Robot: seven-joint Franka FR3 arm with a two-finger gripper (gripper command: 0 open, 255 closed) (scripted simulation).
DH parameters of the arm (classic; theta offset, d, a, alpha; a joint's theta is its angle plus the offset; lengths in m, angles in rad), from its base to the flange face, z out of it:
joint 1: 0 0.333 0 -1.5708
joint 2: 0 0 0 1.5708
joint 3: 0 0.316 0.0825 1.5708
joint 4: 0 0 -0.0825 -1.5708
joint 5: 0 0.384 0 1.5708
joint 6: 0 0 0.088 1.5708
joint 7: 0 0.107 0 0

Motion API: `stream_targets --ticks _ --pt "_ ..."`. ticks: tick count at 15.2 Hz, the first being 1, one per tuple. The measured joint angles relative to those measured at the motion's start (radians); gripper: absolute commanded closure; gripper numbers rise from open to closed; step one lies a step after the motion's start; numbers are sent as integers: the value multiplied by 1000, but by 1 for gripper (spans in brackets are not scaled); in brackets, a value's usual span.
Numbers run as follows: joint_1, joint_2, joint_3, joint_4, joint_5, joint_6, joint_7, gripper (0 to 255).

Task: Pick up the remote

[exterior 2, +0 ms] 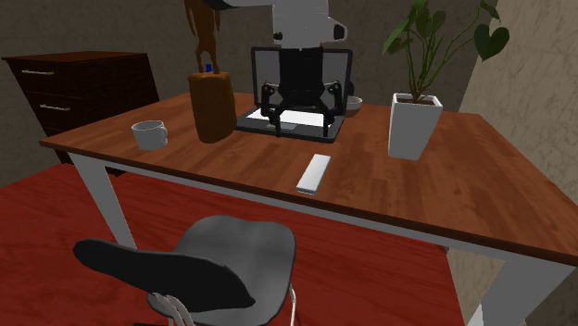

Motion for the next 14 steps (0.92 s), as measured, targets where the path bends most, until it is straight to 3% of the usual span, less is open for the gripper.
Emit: stream_targets --ticks 7,14 --pt "-7 276 -19 150 37 124 -4 0" --pt "-26 549 -24 351 87 191 -13 0"
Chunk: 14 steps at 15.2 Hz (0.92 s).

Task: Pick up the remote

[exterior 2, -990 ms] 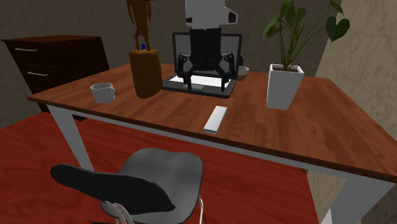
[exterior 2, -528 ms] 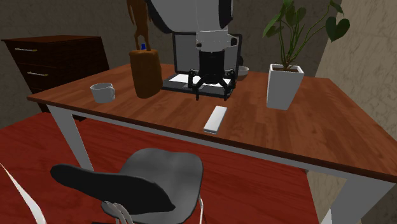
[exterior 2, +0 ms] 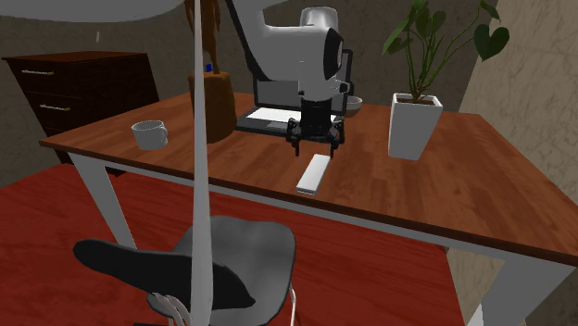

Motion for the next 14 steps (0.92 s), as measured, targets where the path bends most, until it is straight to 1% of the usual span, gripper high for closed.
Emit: stream_targets --ticks 2,4,11,12,14 --pt "-6 79 2 73 13 4 1 0" --pt "-11 124 3 112 20 9 1 0" --pt "-15 182 7 104 30 75 -2 0" --pt "-15 188 8 104 30 80 -2 255" --pt "-15 192 8 106 31 84 -2 255"
